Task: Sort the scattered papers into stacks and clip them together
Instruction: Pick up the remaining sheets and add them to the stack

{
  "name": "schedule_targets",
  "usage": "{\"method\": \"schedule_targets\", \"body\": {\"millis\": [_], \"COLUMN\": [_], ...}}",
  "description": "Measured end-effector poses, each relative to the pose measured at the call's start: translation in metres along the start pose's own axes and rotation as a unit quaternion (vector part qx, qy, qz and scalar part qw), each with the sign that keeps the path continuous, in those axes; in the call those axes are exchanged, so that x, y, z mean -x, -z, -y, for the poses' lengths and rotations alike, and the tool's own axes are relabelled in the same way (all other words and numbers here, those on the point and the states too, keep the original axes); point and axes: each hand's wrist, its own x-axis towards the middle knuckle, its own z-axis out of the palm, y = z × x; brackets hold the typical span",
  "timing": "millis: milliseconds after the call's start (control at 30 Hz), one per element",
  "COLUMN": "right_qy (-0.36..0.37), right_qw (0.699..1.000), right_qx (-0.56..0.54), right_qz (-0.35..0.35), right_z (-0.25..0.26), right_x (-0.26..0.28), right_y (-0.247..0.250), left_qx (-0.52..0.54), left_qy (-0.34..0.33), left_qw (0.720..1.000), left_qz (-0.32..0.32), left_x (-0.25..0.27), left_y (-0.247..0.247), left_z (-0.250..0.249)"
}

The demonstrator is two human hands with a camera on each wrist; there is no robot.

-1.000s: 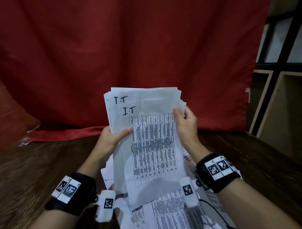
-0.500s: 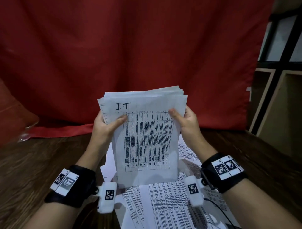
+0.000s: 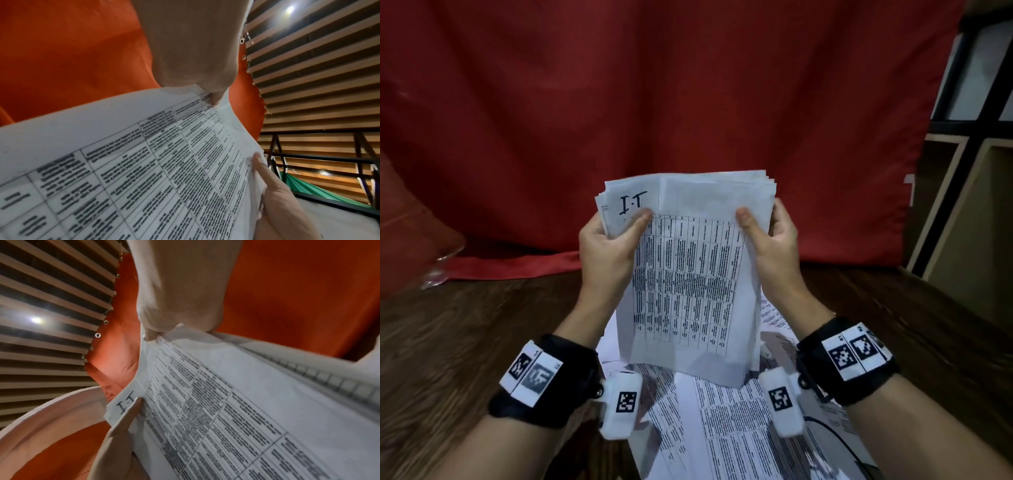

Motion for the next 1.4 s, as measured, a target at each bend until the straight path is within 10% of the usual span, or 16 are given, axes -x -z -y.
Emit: {"method": "schedule_targets", "body": {"millis": [200, 433, 767, 833, 967, 1067, 1400], "right_qy": [-0.229, -0.155, -0.250, -0.247, -0.332, -0.341, -0.383], "right_qw": [0.969, 0.979, 0.913, 0.856, 0.617, 0.550, 0.608], "right_qx": [0.025, 0.111, 0.230, 0.362, 0.619, 0.671, 0.626], "right_qz": [0.087, 0.073, 0.224, 0.275, 0.354, 0.362, 0.302], "right_z": [-0.021, -0.002, -0.046, -0.054, -0.062, -0.066, -0.092], "right_x": [0.017, 0.023, 0.016, 0.010, 0.022, 0.036, 0.035], "right_y": [0.020, 0.005, 0.030, 0.050, 0.085, 0.085, 0.081], "left_qx": [-0.026, -0.012, -0.155, -0.174, -0.179, -0.146, -0.099], "left_qy": [0.115, 0.082, 0.141, 0.126, 0.108, 0.113, 0.126], "left_qw": [0.984, 0.996, 0.971, 0.972, 0.977, 0.983, 0.987], "left_qz": [0.134, 0.016, 0.115, 0.095, 0.039, -0.007, -0.013], "left_x": [0.015, 0.012, 0.019, 0.010, -0.003, -0.006, 0.002], "left_y": [0.024, 0.014, 0.036, 0.048, 0.078, 0.095, 0.117], "left_z": [0.024, 0.021, 0.045, 0.045, 0.041, 0.041, 0.020]}}
